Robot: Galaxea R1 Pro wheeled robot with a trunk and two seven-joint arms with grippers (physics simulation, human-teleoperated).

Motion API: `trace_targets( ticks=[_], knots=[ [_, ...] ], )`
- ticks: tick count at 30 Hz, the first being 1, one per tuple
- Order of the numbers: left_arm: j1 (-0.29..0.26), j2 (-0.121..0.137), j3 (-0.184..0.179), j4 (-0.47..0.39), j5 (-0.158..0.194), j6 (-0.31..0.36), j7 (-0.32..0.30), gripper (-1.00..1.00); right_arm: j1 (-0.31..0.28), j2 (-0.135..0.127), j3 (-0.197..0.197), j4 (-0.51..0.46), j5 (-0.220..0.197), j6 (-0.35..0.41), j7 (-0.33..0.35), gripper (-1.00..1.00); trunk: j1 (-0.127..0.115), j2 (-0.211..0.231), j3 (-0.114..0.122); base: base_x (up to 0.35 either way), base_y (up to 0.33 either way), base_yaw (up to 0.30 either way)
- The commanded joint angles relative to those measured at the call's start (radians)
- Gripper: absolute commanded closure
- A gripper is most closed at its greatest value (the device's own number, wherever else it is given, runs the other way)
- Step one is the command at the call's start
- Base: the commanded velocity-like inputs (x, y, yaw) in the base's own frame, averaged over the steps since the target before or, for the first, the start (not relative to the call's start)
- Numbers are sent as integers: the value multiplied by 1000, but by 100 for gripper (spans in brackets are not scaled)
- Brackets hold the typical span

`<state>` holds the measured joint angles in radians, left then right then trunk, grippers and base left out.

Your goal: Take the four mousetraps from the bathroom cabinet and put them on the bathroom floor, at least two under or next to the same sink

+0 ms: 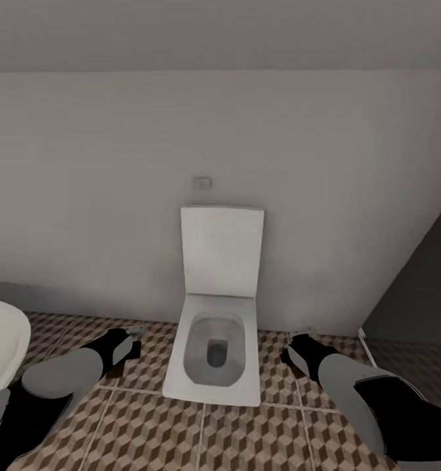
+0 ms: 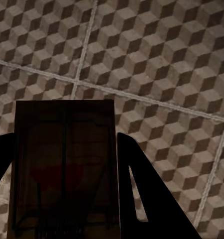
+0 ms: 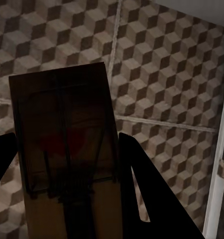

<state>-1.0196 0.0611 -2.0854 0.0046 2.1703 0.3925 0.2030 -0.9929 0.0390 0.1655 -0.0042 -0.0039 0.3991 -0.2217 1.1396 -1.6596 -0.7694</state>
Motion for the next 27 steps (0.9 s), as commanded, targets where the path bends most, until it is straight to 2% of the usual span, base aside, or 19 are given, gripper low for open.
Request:
trace_targets(
  ticks=[1,3,4,7,10,13,18,27],
  knots=[
    [-1,-1,-9,-1,7,3,3,100,0,1,6,0,-4,5,-2,100,0,0,-1,314,0,0],
    [-1,-1,-10,-1,6,3,3,100,0,0,6,0,-6,6,-2,100,0,0,-1,321,0,0],
    [-1,-1,-10,-1,6,3,3,100,5,-1,0,0,-21,6,-2,100,0,0,-1,192,0,0],
    [-1,-1,-11,0,6,3,4,100,11,-6,-23,0,-93,6,-2,100,0,0,-1,88,0,0],
    [-1,-1,-11,0,5,3,4,100,13,-15,-35,0,-186,4,-2,100,0,0,-1,26,0,0],
    [-1,-1,-13,0,5,3,4,100,14,-18,-37,-2,-205,2,-2,100,0,0,-1,7,0,0],
    [-1,-1,-13,0,5,3,4,100,14,-18,-37,-4,-211,-1,-2,100,0,0,-1,2,0,-8],
    [-1,-2,-15,-1,5,3,4,100,14,-19,-37,-5,-212,-3,-2,100,0,0,6,36,19,-206]
  ],
)
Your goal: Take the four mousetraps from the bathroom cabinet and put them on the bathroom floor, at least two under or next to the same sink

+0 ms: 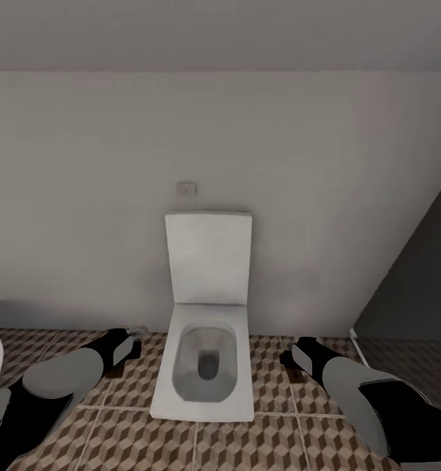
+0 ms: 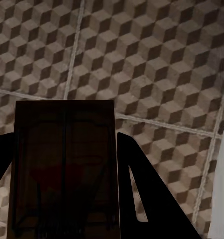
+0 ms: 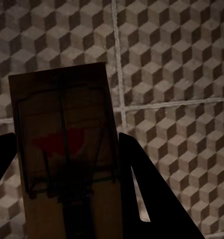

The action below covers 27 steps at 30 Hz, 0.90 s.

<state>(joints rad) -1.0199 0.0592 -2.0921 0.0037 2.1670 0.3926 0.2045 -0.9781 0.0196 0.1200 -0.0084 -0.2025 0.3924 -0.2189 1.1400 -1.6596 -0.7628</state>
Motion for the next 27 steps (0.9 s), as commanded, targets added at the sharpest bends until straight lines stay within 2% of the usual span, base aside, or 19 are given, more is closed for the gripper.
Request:
trace_targets(
  ticks=[1,11,19,27],
  knots=[
    [-1,0,-8,-1,8,3,3,100,-1,0,8,-1,-14,3,-5,100,0,0,0,11,5,-157],
    [-1,2,-8,3,10,3,3,100,-1,0,9,-1,-14,3,-5,100,0,0,1,1,2,-32],
    [-1,1,-8,1,10,-1,3,100,-1,0,9,-1,-14,3,-5,100,0,0,1,-121,120,-1],
    [-1,-3,-6,1,11,-1,1,100,-1,0,9,-1,-14,3,-5,100,0,0,1,-20,19,0]
  ],
)
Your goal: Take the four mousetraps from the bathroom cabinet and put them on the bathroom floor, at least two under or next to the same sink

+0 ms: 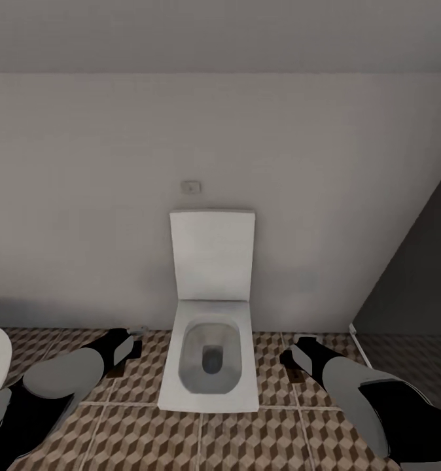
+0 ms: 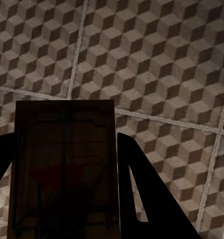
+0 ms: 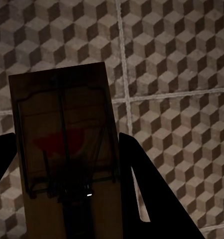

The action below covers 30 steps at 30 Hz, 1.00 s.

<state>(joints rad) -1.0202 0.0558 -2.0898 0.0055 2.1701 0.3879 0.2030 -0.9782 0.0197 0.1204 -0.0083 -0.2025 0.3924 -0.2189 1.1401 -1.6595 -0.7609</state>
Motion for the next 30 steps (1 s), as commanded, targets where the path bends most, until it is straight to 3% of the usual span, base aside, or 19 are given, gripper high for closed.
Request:
trace_targets(
  ticks=[1,30],
  knots=[
    [-1,0,-8,-1,8,3,3,100,0,0,8,-1,-14,3,-5,100,0,0,-1,-2,2,0],
    [-1,0,-7,1,8,3,3,100,0,2,8,-1,-14,-1,-5,100,0,0,-1,0,0,0]
  ],
)
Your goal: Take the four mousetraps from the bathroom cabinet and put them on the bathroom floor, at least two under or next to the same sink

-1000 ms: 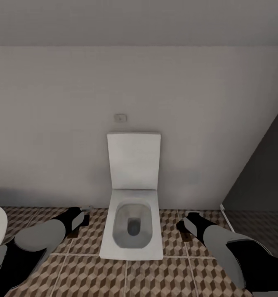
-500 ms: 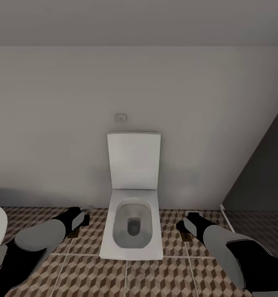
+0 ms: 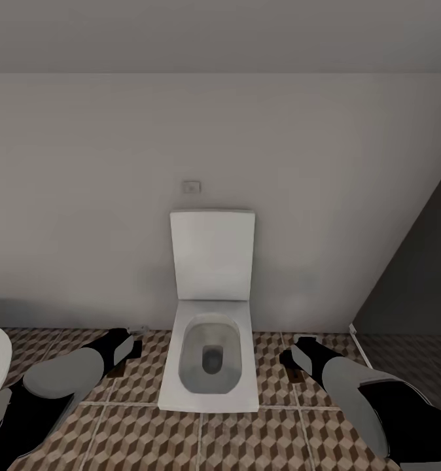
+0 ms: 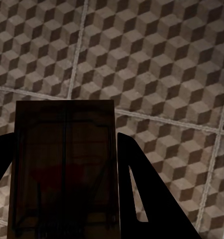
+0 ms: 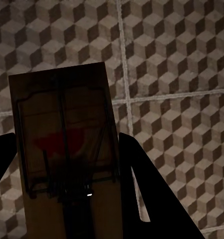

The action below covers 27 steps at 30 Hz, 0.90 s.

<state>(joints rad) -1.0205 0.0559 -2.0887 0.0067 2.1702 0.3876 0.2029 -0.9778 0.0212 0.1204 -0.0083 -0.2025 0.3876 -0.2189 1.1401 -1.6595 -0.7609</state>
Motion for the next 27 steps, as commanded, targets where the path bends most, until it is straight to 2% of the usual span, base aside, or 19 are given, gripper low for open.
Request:
trace_targets(
  ticks=[1,14,27],
  knots=[
    [0,0,-8,-1,8,3,3,100,0,0,8,-1,-14,3,-5,100,0,0,-1,0,0,0],
    [-1,-1,-8,-1,8,4,3,100,-1,0,8,-1,-14,3,-5,100,0,0,-1,0,0,0],
    [-1,-1,-7,-2,10,3,4,100,-1,-1,8,-2,-14,3,-5,100,50,-91,-42,0,0,0]
  ],
)
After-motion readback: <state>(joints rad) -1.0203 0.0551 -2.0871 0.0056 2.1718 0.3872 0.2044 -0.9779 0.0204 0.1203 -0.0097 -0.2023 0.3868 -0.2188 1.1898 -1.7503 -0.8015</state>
